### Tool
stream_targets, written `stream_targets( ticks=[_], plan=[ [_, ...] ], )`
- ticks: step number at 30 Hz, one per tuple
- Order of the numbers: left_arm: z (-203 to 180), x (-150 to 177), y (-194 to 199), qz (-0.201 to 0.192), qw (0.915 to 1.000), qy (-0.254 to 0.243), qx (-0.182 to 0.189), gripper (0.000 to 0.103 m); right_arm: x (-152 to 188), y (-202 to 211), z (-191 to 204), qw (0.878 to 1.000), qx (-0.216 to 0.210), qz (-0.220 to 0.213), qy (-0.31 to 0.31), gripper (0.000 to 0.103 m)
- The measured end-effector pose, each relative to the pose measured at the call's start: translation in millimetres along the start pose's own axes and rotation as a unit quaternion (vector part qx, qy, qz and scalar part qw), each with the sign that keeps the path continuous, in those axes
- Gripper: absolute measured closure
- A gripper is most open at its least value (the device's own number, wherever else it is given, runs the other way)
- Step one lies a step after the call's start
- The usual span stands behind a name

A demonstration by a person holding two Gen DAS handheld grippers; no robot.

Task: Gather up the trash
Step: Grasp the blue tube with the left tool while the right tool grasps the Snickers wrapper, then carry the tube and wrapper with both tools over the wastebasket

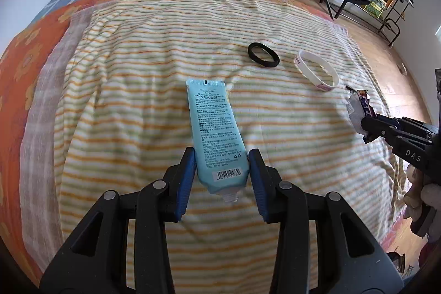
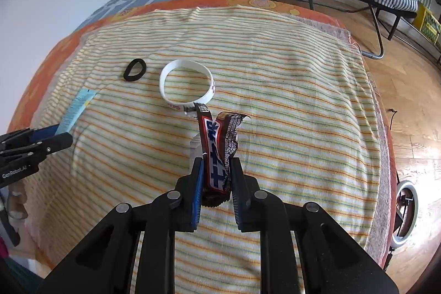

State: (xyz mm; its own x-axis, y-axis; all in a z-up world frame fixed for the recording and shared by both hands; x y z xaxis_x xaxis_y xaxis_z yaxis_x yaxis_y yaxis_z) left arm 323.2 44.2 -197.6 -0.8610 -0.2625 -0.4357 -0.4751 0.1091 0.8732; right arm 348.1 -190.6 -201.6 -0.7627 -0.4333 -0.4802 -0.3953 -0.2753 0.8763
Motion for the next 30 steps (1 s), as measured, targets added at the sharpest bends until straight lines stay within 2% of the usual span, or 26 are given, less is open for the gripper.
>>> stream_targets(
  ticks=[5,6,8,12,13,14,16,17,18,21,24,25,27,28,30],
  plan=[
    [0,11,26,-0.011,0.9999,-0.004,0.009,0.065,8,23,10,1.0,0.002,-0.009,0.009,0.086],
    [0,13,31,-0.013,0.9998,-0.006,0.01,0.074,10,29,13,1.0,0.001,-0.012,0.011,0.086],
    [-1,18,38,-0.013,0.9998,-0.013,0.009,0.079,13,37,19,1.0,0.0,-0.017,0.015,0.086],
    [2,31,41,-0.011,0.9997,-0.023,0.003,0.079,22,49,31,1.0,-0.009,-0.021,0.018,0.086],
    [2,35,37,0.002,0.9996,-0.029,-0.001,0.079,24,51,34,0.999,-0.01,-0.022,0.021,0.086],
    [3,37,33,0.015,0.9995,-0.028,-0.004,0.077,25,54,37,0.999,-0.011,-0.023,0.023,0.086],
    [9,37,27,0.029,0.9994,-0.013,-0.015,0.062,28,60,42,0.999,-0.014,-0.027,0.027,0.086],
    [11,37,27,0.027,0.9995,-0.005,-0.016,0.049,28,62,45,0.999,-0.016,-0.029,0.029,0.086],
    [14,34,26,0.025,0.9996,0.005,-0.009,0.043,29,65,48,0.999,-0.018,-0.032,0.032,0.086],
    [21,25,19,0.029,0.9992,0.025,-0.005,0.043,30,70,55,0.998,-0.024,-0.037,0.037,0.086],
    [21,20,8,0.032,0.9989,0.016,-0.03,0.043,28,71,60,0.998,-0.028,-0.039,0.043,0.086],
    [18,20,4,0.035,0.9986,0.003,-0.04,0.044,28,71,61,0.998,-0.029,-0.04,0.043,0.086],
    [11,22,-2,0.04,0.9966,-0.031,-0.065,0.056,27,72,62,0.998,-0.031,-0.041,0.044,0.086],
    [6,24,-3,0.037,0.9956,-0.049,-0.071,0.059,27,71,62,0.998,-0.031,-0.041,0.044,0.086],
    [3,25,0,0.039,0.9955,-0.055,-0.066,0.067,28,74,62,0.998,-0.033,-0.043,0.045,0.086]
  ],
)
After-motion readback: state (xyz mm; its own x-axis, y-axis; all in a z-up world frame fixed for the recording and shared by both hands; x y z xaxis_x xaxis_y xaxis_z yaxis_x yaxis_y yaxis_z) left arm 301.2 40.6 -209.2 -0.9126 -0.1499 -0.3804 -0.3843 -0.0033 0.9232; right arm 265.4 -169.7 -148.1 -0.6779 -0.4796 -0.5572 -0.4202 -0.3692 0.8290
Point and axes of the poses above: each gripper's, at about its wrist camera, not at the fingertips, and y roughly against the way its jaws point, z to its left, x to its underside, the point moved 3 cm from there along -y, roughly the way its jaws point, and after that the axes turned 10 degrees about y, right-handed, at the moved point
